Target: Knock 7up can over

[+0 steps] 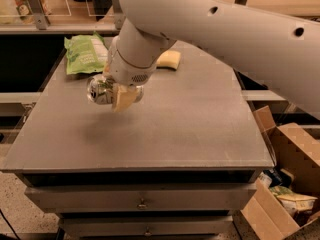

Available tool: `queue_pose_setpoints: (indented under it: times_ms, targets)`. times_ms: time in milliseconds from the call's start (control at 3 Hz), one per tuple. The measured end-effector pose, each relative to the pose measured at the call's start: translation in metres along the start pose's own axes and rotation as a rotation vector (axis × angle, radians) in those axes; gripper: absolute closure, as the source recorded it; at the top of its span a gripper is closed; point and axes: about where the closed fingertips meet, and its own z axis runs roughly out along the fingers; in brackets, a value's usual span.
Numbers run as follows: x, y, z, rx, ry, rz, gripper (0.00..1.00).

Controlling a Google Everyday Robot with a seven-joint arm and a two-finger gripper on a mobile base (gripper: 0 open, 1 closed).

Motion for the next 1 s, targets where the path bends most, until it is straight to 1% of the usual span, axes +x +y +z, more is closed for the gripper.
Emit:
queue_pose_setpoints:
  times_ms: [333,667,1000]
  targets:
    - [0.004,0.010,0.006,-0.030,0.072,-0.055,1.00]
    - [0.005,0.018,0.008,-0.063,0.142,-0.098,0.84]
    - [0.008,0.028,0.012,-0.117,0.204,-0.139,0.59]
